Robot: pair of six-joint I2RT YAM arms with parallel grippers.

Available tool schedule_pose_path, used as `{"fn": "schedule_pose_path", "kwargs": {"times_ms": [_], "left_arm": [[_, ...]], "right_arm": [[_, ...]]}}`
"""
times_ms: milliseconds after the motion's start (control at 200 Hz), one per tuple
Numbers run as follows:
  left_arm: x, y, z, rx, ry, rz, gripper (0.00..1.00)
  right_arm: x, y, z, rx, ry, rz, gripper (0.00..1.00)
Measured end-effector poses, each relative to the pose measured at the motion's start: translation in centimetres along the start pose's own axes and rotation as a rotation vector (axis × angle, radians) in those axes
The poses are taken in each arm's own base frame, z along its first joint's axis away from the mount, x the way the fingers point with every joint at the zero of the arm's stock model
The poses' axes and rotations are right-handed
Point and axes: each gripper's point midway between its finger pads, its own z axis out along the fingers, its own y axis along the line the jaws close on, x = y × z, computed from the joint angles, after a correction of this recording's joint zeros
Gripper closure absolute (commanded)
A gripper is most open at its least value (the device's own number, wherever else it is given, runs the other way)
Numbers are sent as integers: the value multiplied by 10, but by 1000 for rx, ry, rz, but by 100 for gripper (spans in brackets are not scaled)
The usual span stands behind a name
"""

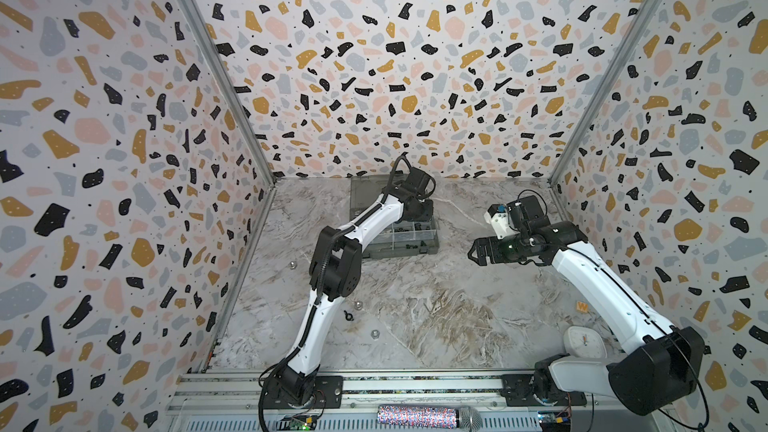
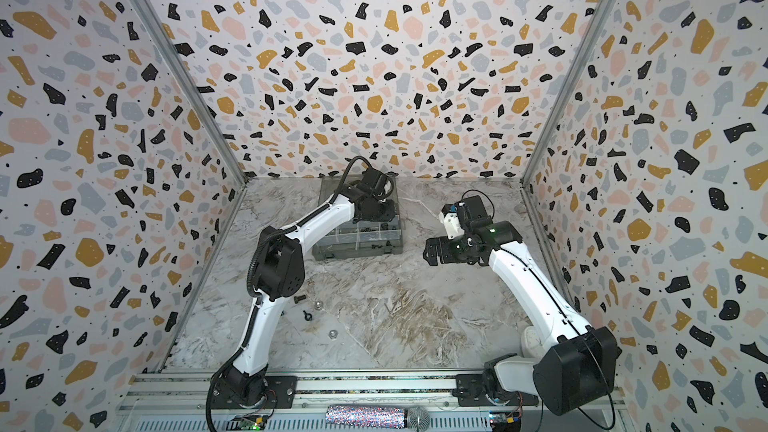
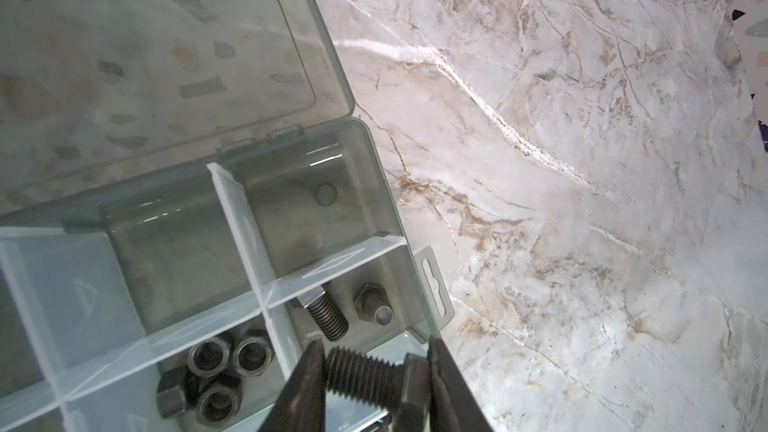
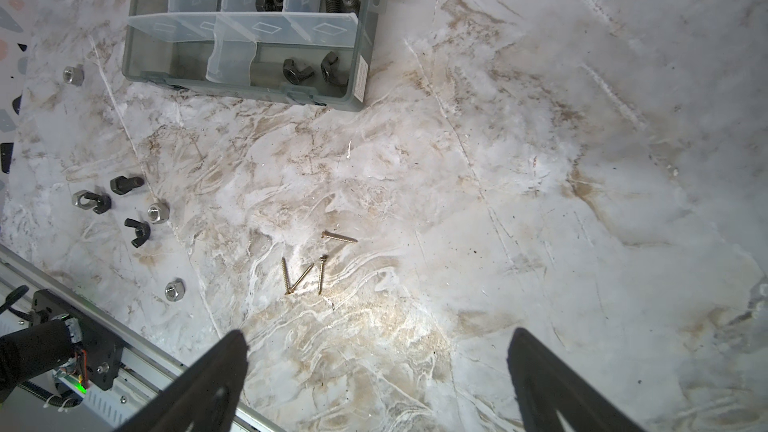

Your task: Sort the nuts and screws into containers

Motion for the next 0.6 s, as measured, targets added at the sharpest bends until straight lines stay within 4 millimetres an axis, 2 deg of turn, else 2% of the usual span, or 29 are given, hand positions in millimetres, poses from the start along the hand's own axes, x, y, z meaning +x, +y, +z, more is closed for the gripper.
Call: {"fn": "schedule_pose_path", "kwargs": {"times_ms": [115,190,290,405,601], "left_arm": [[4,1,4,0,11,-1,70],[6,2,7,-2,17,-1,58],[8,3,10,-5,23,-2,52],[9,5,12,-12,26,2,39],[4,7,6,-36,16,13,38]], "right_arm": [[0,-1,0,1,-1,1,1],[-1,-1,0,2,-2,0,1],[0,-2,0,3,-1,2,1],[-1,-3,1,3,2,5,1],[-1,-4,8,-5,17,2,1]]}}
